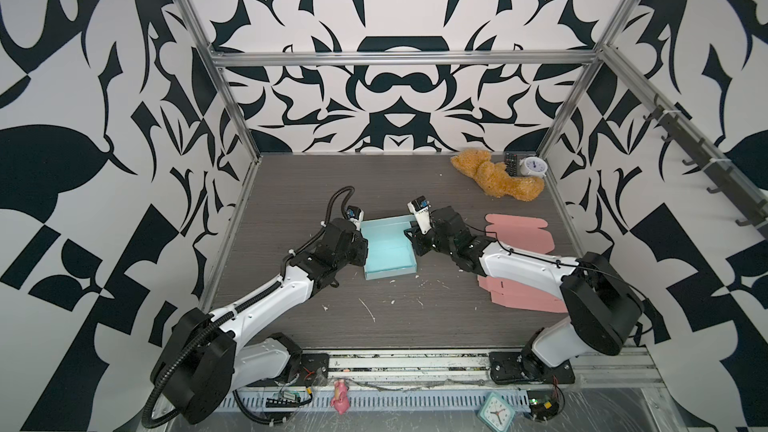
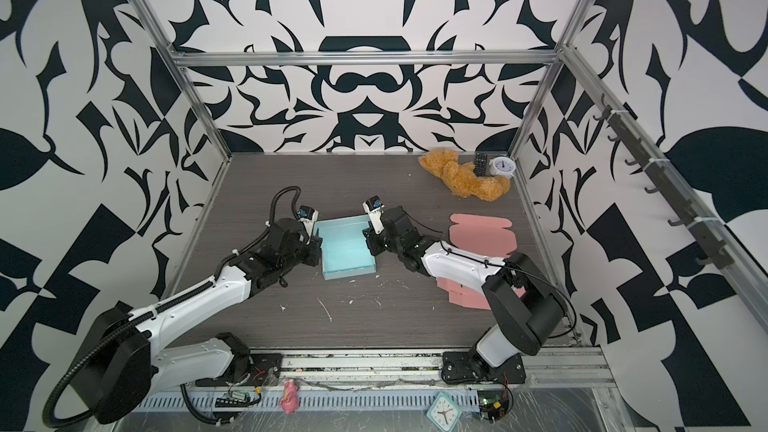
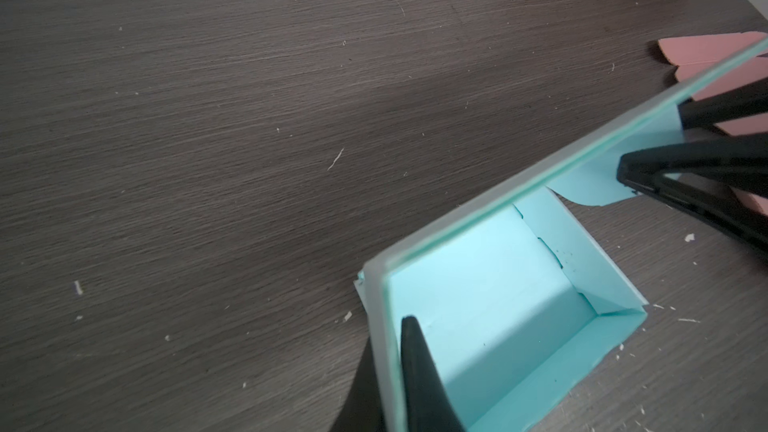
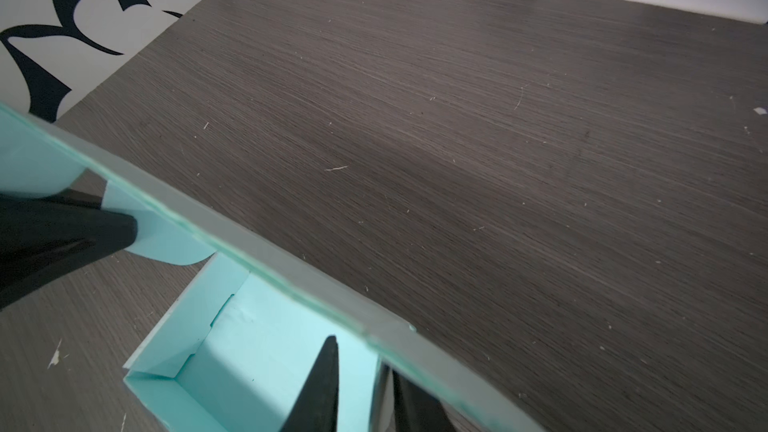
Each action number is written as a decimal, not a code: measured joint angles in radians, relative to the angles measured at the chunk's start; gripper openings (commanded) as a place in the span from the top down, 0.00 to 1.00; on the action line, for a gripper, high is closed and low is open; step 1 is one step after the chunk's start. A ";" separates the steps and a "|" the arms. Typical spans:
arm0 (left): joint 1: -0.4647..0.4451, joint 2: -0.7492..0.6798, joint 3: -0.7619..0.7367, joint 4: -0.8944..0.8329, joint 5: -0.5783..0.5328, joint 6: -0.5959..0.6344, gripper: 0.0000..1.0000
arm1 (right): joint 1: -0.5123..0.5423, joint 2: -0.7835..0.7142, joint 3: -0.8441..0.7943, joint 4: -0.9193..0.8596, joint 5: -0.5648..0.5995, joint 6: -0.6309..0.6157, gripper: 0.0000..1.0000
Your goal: Fold the paper box
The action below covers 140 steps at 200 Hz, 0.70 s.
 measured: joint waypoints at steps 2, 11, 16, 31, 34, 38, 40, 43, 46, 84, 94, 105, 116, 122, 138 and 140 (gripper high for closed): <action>0.000 0.000 0.000 0.000 -0.001 0.000 0.90 | 0.000 0.000 0.000 0.000 0.000 0.000 0.77; -0.002 -0.001 0.000 0.001 -0.005 0.000 0.90 | 0.000 0.000 0.000 -0.002 0.000 0.002 0.78; -0.003 -0.001 0.000 0.000 -0.006 0.000 0.90 | 0.000 0.000 0.000 -0.002 -0.001 0.002 0.78; -0.010 -0.001 -0.003 0.004 -0.014 -0.001 0.90 | 0.000 0.000 0.000 -0.006 -0.004 0.005 0.77; -0.012 -0.002 -0.005 0.006 -0.016 -0.001 0.90 | 0.000 0.000 0.000 -0.006 -0.004 0.005 0.77; -0.014 -0.002 -0.009 0.011 -0.020 -0.001 0.90 | 0.000 0.000 0.000 -0.006 -0.005 0.008 0.77; -0.015 -0.002 -0.010 0.012 -0.021 -0.001 0.90 | 0.000 0.000 0.000 -0.006 -0.005 0.009 0.77; -0.018 -0.003 -0.013 0.014 -0.025 -0.001 0.90 | 0.000 0.000 0.000 -0.006 -0.006 0.009 0.77; -0.021 -0.003 -0.015 0.016 -0.029 -0.001 0.90 | 0.000 0.000 0.000 -0.006 -0.007 0.011 0.77; -0.067 -0.004 -0.042 0.049 -0.101 0.004 0.90 | 0.000 0.000 -0.003 -0.007 -0.012 0.021 0.76; -0.078 -0.004 -0.053 0.060 -0.116 0.006 0.90 | 0.000 0.000 -0.007 -0.006 -0.013 0.023 0.76; -0.090 -0.004 -0.063 0.073 -0.133 0.007 0.90 | 0.000 -0.001 -0.012 -0.004 -0.015 0.024 0.76; -0.104 -0.005 -0.073 0.092 -0.151 0.009 0.90 | 0.000 -0.006 -0.021 -0.001 -0.014 0.024 0.76; -0.111 -0.006 -0.080 0.100 -0.158 0.010 0.90 | 0.000 -0.011 -0.027 0.000 -0.014 0.024 0.75; -0.129 -0.006 -0.097 0.124 -0.175 0.012 0.90 | 0.001 -0.026 -0.044 0.002 -0.014 0.023 0.75; -0.131 -0.006 -0.099 0.125 -0.177 0.013 0.90 | 0.001 -0.027 -0.047 0.002 -0.014 0.023 0.75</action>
